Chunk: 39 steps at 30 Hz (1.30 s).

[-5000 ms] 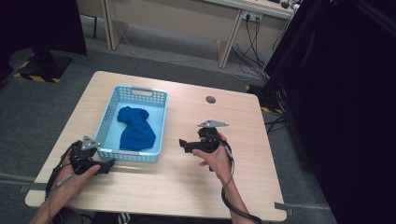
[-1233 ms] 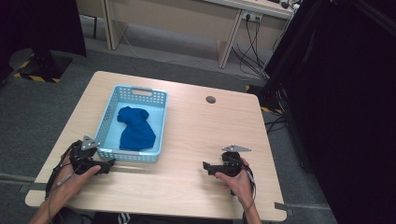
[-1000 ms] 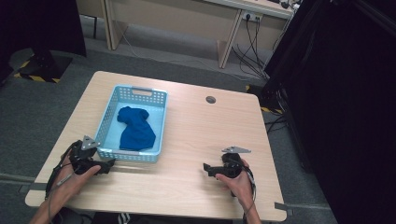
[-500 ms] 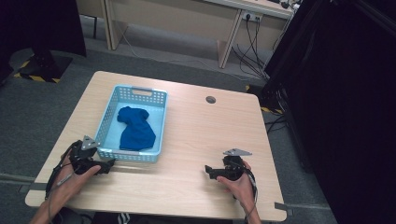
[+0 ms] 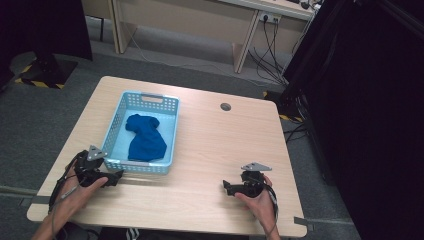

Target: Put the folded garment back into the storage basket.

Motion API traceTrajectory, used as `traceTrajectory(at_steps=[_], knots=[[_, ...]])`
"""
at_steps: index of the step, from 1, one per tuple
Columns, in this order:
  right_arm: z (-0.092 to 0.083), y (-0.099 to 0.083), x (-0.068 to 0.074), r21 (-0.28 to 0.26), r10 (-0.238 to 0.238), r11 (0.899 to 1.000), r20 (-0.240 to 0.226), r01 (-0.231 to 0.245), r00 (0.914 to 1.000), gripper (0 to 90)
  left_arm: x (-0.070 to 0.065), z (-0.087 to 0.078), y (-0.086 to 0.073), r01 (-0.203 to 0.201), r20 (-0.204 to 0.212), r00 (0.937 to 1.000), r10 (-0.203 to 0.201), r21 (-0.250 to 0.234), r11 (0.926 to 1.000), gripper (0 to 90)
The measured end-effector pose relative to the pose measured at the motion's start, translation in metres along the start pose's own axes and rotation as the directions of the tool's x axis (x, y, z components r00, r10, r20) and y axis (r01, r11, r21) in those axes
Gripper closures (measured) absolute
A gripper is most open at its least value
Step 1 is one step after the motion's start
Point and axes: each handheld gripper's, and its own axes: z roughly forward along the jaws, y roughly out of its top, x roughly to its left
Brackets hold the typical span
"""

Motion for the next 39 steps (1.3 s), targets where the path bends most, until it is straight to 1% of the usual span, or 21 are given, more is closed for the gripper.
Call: traceTrajectory(at_steps=[2,4,11,23,39], knots=[[-0.001,-0.002,-0.001,0.0,-0.004,1.0,0.007,0.004,1.0,3.6,0.0,0.0,0.0,0.0,0.0,1.0,0.0,0.0,1.0,0.0],[-0.003,-0.003,-0.002,0.001,0.002,1.0,0.013,-0.002,0.9999,3.5,0.0,0.0,0.0,0.0,0.0,1.0,0.0,0.0,1.0,0.0],[-0.005,-0.006,-0.003,0.006,-0.009,1.0,0.034,0.008,0.9994,3.4,0.0,0.0,0.0,0.0,0.0,1.0,0.0,0.0,1.0,0.0],[-0.01,-0.012,-0.006,0.004,0.002,1.0,0.049,-0.003,0.9988,3.4,0.0,0.0,0.0,0.0,0.0,1.0,0.0,0.0,1.0,0.0],[-0.016,-0.019,-0.008,0.003,0.001,1.0,0.068,-0.001,0.9977,3.0,0.0,0.0,0.0,0.0,0.0,1.0,0.0,0.0,1.0,0.0]])
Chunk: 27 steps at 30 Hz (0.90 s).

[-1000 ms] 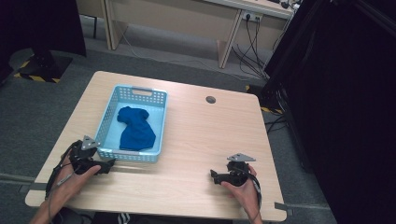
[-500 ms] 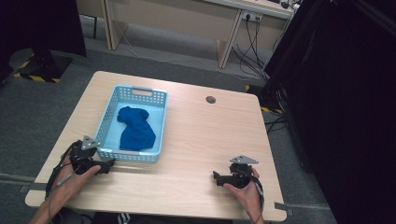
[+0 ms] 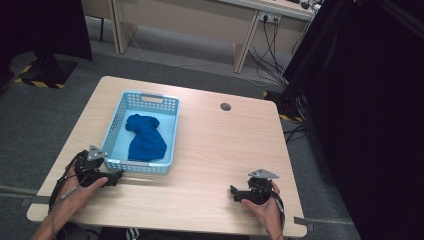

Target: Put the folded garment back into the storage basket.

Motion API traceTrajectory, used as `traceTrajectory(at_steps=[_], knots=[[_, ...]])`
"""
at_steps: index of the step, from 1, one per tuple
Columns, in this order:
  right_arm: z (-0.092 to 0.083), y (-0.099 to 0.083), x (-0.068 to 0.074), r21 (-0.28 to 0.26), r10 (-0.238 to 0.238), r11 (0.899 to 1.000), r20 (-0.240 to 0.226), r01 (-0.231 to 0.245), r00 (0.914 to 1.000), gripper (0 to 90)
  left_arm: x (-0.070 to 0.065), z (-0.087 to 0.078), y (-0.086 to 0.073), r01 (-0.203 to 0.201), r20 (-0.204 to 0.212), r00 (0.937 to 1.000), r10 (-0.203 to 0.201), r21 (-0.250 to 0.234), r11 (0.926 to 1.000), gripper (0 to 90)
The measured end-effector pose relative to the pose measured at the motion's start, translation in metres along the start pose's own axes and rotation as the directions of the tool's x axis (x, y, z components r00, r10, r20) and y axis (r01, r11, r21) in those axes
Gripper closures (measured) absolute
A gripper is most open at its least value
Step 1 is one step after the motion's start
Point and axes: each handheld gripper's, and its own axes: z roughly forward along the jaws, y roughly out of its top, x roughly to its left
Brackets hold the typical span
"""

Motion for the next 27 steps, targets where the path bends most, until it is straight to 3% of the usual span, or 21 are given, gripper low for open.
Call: traceTrajectory(at_steps=[27], knots=[[-0.013,-0.015,-0.004,-0.005,0.027,1.0,0.013,-0.027,0.9995,2.9,0.0,0.0,0.0,0.0,0.0,1.0,0.0,0.0,1.0,0.0]])
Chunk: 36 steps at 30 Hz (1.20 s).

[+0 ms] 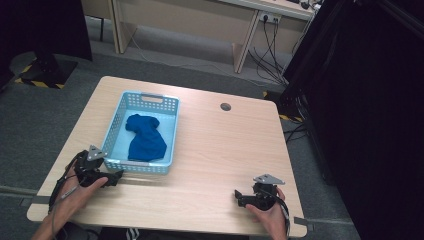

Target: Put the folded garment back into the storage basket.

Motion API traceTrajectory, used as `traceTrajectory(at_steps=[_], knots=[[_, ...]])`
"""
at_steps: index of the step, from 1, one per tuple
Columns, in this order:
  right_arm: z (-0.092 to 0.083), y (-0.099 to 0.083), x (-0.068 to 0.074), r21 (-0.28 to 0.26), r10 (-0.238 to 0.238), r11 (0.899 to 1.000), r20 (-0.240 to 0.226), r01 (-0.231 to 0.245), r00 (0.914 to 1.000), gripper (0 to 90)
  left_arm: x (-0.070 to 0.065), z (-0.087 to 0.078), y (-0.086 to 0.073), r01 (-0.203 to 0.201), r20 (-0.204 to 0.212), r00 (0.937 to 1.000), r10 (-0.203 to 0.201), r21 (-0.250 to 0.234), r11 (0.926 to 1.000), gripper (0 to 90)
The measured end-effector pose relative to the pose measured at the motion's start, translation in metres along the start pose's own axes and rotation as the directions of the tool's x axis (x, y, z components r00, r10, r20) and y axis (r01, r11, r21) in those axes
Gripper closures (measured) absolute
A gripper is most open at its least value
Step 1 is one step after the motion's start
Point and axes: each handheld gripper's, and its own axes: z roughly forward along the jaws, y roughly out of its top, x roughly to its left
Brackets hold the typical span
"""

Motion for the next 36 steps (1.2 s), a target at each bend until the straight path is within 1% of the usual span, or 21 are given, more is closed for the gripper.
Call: traceTrajectory(at_steps=[18,23,36], knots=[[-0.008,-0.009,0.001,-0.003,0.009,1.0,0.003,-0.009,1.0,3.0,0.0,0.0,0.0,0.0,0.0,1.0,0.0,0.0,1.0,0.0],[-0.01,-0.011,0.001,-0.004,0.02,1.0,0.002,-0.02,0.9998,2.9,0.0,0.0,0.0,0.0,0.0,1.0,0.0,0.0,1.0,0.0],[-0.018,-0.019,-0.002,-0.003,0.019,1.0,0.021,-0.019,0.9996,3.0,0.0,0.0,0.0,0.0,0.0,1.0,0.0,0.0,1.0,0.0]])
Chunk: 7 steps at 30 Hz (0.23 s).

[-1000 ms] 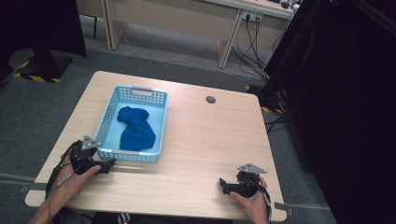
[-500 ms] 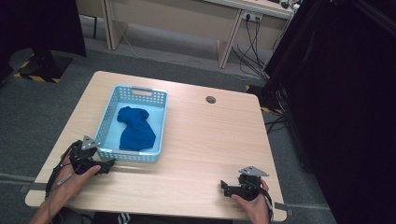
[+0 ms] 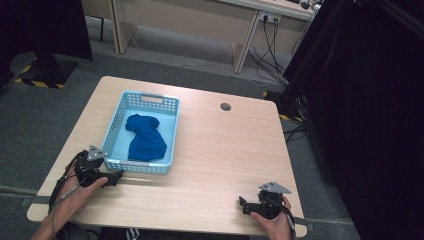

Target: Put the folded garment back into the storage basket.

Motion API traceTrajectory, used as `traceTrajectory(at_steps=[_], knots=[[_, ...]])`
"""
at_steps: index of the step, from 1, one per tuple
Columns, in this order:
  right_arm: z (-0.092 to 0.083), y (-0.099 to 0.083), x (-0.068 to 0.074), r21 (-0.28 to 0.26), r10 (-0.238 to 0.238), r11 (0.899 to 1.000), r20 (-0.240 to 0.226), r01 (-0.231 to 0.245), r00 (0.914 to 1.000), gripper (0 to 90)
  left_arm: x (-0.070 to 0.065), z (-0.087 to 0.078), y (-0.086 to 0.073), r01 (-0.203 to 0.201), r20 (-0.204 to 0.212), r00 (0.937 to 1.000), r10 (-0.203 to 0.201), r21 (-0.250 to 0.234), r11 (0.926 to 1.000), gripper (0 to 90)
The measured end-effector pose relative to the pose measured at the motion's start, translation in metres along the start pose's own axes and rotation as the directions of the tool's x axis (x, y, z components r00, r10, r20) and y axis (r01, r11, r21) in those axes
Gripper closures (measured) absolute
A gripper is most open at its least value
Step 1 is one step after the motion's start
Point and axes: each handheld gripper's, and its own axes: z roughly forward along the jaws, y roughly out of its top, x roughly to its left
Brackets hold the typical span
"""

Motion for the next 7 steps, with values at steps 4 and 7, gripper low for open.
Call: traceTrajectory(at_steps=[4,7], knots=[[0.0,-0.0001,0.0004,0.002,-0.005,1.0,0.003,0.005,1.0,2.8,0.0,0.0,0.0,0.0,0.0,1.0,0.0,0.0,1.0,0.0],[0.0,0.0,0.0004,0.003,-0.004,1.0,0.002,0.004,1.0,2.8,0.0,0.0,0.0,0.0,0.0,1.0,0.0,0.0,1.0,0.0]])
